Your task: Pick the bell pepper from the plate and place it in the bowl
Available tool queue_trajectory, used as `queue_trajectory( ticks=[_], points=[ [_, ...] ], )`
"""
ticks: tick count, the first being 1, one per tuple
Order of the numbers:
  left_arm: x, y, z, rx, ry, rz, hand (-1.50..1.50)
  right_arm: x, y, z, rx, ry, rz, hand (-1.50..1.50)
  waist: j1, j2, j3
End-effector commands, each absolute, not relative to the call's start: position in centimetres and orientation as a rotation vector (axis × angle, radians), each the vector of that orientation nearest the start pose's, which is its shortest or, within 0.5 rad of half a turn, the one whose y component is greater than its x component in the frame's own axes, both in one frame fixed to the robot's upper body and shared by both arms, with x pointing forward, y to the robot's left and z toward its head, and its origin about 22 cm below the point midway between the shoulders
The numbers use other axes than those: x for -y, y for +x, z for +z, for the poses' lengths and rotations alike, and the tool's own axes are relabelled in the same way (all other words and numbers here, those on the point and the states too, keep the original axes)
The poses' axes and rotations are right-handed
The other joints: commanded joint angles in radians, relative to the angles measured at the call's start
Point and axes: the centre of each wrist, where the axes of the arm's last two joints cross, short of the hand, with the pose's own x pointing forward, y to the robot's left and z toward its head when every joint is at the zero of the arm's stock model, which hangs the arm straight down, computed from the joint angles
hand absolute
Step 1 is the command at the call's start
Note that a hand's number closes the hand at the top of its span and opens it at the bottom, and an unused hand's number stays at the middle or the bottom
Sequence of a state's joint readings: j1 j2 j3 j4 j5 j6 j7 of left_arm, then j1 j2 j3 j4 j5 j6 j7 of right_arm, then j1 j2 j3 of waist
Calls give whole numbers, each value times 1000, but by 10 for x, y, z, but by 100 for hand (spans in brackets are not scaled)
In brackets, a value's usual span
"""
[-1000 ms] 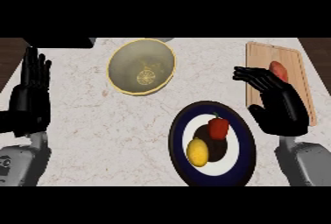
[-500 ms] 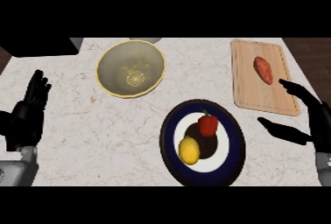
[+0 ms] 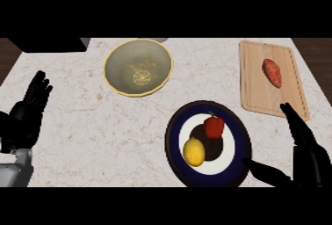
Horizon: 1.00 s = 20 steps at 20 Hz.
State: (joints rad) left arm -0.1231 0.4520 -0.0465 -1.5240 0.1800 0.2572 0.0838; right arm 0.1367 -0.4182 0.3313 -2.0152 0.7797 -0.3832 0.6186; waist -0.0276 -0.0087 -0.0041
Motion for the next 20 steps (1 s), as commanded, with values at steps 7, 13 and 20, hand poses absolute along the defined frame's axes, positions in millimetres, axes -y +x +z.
queue_trajectory(
  ticks=[7,13,20],
  points=[
    [-303,266,48,1567,327,-86,0,186,208,169,1278,-1064,551,-150,41,8,2],
    [-296,281,60,1580,317,-87,0,178,261,164,1015,-966,761,-150,52,15,2],
    [-304,286,65,1589,324,-88,0,184,302,153,843,-835,871,-150,46,13,3]
  ],
)
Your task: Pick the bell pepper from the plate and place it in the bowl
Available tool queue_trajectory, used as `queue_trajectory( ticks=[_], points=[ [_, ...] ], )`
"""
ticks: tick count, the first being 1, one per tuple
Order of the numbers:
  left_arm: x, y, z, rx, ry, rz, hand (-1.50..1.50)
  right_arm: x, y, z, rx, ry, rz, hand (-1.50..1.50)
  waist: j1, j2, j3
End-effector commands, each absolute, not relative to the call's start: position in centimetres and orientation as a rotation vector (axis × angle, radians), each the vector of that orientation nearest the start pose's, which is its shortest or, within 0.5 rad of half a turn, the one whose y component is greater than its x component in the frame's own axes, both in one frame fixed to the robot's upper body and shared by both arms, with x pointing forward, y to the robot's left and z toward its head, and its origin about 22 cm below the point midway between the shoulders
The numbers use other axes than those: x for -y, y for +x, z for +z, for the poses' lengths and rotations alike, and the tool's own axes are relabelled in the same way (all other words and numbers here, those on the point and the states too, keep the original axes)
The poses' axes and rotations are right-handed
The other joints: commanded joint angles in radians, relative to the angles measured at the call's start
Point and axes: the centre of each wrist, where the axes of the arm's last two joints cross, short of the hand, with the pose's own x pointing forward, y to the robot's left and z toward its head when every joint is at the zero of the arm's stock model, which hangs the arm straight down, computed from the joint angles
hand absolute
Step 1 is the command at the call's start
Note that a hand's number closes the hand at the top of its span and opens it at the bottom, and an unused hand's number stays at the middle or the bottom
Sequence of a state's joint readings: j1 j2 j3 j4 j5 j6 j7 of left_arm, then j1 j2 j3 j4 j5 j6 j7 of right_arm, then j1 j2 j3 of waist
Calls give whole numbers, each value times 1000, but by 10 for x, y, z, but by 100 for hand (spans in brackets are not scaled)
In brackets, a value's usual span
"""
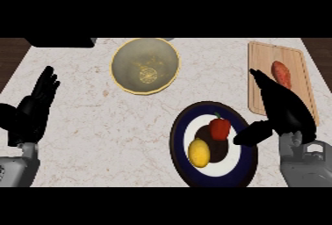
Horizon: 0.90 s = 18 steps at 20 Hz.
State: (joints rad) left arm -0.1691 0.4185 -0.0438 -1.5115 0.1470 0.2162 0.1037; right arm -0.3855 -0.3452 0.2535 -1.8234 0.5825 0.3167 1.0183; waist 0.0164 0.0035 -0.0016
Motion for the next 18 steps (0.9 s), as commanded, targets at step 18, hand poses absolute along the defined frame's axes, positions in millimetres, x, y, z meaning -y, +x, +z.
queue_trajectory(
  ticks=[18],
  points=[
    [-303,276,68,1575,337,-70,0,163,322,92,680,-890,1066,-150,-11,-4,2]
  ],
)
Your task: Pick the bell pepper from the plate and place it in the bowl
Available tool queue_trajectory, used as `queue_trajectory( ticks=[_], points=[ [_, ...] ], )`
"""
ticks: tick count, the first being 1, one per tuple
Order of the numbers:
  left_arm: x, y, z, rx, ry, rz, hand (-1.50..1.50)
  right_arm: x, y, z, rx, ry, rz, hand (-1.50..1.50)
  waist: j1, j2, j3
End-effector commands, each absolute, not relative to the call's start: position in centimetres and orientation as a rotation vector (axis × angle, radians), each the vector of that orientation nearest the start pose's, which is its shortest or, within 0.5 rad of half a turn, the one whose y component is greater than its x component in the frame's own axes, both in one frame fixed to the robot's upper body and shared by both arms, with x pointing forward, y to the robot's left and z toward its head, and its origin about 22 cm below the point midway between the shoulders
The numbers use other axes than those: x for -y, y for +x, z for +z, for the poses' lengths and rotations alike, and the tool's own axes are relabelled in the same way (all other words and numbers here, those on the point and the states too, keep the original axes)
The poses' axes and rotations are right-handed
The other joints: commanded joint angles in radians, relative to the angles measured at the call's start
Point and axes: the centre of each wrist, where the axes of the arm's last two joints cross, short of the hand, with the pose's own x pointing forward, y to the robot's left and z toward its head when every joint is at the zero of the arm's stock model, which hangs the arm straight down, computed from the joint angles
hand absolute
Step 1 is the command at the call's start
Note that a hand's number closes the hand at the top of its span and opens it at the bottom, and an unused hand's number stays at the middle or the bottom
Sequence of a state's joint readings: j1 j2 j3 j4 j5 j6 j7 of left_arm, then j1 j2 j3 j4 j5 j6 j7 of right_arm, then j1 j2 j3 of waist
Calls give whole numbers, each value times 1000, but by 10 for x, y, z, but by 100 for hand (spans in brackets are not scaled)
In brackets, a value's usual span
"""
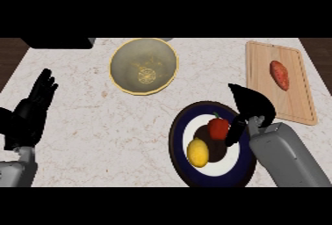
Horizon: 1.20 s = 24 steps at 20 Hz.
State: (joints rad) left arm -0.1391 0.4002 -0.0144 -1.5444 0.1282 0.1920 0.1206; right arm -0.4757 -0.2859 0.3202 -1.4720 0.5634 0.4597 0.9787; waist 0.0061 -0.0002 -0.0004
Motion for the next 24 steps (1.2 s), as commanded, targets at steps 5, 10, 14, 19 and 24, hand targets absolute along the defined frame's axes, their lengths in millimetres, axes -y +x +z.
queue_trajectory(
  ticks=[5,10,14,19,24],
  points=[
    [-303,273,51,1569,327,-55,0,145,312,74,663,-885,1059,-150,-4,0,0],
    [-303,279,66,1580,313,-73,0,149,326,64,626,-800,1051,-150,-3,0,0],
    [-312,262,56,1583,332,-76,0,152,302,40,586,-806,1061,-150,-4,-1,0],
    [-313,275,53,1573,324,-64,0,144,324,20,620,-819,1031,-150,-1,1,0],
    [-294,284,49,1568,328,-79,0,154,311,21,606,-854,1007,-150,-7,0,0]
  ],
)
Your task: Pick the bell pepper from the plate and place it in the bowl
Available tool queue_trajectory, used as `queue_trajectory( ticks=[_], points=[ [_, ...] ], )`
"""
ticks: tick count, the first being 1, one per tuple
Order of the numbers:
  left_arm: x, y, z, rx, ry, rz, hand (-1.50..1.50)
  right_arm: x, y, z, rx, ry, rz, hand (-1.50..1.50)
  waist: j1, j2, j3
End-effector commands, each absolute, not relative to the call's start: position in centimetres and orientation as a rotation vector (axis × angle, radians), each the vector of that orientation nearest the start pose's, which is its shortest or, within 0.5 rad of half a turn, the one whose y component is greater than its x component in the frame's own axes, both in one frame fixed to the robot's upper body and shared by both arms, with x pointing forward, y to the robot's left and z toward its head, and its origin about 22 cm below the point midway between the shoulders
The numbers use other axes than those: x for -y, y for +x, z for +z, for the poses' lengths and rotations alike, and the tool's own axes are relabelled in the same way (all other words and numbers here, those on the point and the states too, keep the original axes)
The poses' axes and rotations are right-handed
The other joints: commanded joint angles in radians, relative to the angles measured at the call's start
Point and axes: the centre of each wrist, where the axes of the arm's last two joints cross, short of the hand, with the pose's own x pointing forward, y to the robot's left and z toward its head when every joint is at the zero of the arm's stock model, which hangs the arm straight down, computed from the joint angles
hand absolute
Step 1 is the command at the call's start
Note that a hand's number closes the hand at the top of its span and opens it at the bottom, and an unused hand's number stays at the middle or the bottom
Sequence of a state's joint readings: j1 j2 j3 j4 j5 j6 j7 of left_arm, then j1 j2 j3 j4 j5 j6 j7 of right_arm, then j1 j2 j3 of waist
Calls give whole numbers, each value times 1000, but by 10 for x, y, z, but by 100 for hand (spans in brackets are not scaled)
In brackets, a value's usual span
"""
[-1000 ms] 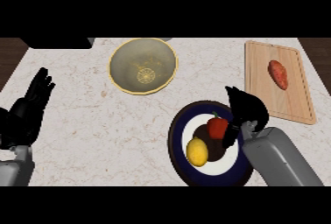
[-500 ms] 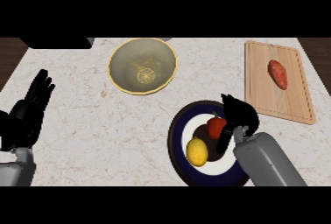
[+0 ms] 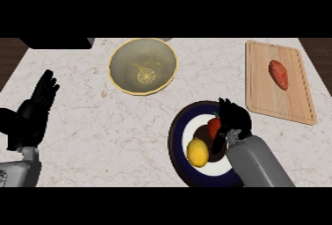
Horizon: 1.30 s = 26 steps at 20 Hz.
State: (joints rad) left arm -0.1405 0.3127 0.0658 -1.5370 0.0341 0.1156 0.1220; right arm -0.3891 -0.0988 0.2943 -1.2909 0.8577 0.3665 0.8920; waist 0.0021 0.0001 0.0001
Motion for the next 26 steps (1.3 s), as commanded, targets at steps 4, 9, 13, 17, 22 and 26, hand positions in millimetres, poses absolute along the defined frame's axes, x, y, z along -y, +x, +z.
queue_trajectory(
  ticks=[4,9,13,17,22,26],
  points=[
    [-306,278,37,1569,334,-78,0,139,329,14,567,-797,1026,-150,1,1,0],
    [-289,286,59,1568,316,-69,0,150,332,-11,654,-713,1080,150,3,2,0],
    [-299,290,65,1580,312,-76,0,175,345,-16,687,-725,1055,150,3,2,0],
    [-312,266,77,1571,316,-98,0,143,342,-17,701,-752,1049,150,13,0,0],
    [-280,297,69,1613,229,-163,0,60,345,38,922,-765,1211,150,131,25,3],
    [-259,305,77,1643,169,-224,0,26,354,78,1036,-830,1258,150,216,39,1]
  ],
)
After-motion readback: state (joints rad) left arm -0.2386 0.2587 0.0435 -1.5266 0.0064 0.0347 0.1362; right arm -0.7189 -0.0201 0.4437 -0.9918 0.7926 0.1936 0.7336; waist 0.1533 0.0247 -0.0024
